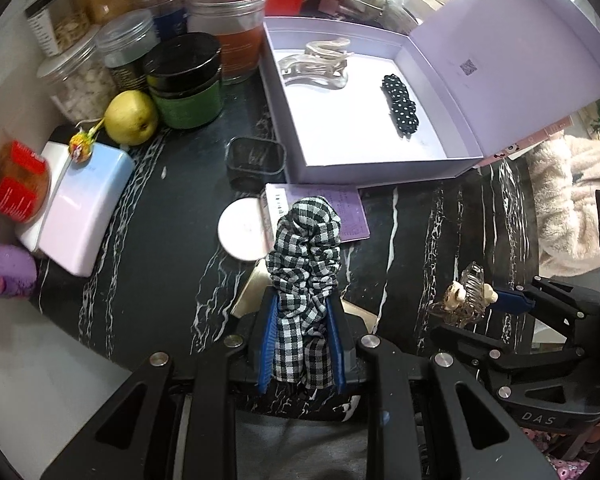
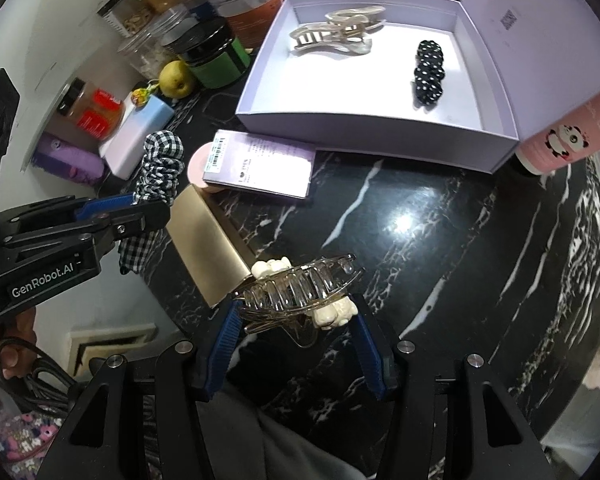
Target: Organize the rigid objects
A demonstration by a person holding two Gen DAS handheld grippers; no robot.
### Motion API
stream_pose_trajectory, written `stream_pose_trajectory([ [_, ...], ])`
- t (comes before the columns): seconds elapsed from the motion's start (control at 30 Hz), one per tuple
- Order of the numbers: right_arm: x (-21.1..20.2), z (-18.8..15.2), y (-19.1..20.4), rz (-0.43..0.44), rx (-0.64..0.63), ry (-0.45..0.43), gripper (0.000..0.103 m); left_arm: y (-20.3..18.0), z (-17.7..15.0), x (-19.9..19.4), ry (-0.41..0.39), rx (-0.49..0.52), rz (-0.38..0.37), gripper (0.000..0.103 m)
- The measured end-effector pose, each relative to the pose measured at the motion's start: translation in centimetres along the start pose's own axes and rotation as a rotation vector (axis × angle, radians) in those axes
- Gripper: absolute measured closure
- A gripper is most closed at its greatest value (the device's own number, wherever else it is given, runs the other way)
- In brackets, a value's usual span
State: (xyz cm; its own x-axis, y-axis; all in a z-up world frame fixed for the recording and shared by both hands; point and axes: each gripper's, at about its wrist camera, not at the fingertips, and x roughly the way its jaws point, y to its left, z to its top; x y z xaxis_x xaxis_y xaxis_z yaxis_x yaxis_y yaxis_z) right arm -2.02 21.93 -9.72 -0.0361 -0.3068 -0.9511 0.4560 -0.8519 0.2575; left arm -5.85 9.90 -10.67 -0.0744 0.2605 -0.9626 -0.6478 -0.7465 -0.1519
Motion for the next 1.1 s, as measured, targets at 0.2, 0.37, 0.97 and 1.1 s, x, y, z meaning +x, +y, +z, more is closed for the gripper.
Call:
stream_pose_trajectory([
  [0.2,0.0,0.3,-0.5,-0.004,0.028,-0.002,0.049,-0.7,1.0,0.3,0.008,0.046,-0.005,0.080],
  [0.37,0.3,0.9,-0.6,-0.002,0.042,0.004,0.049,-0.9,1.8,0.5,0.010,0.077,-0.003,0.080],
  [0.97,0.6,5.4,-1.6,-0.015,0.058,-0.003,0.049,-0.9,7.2,1.4,0.004,0.142,-0.011,0.081],
  [1.1,0.6,6.8,-2.1,-0.014,0.062,-0.006,0.049,-0.9,8.6,1.5,0.000,0.151,-0.014,0.081],
])
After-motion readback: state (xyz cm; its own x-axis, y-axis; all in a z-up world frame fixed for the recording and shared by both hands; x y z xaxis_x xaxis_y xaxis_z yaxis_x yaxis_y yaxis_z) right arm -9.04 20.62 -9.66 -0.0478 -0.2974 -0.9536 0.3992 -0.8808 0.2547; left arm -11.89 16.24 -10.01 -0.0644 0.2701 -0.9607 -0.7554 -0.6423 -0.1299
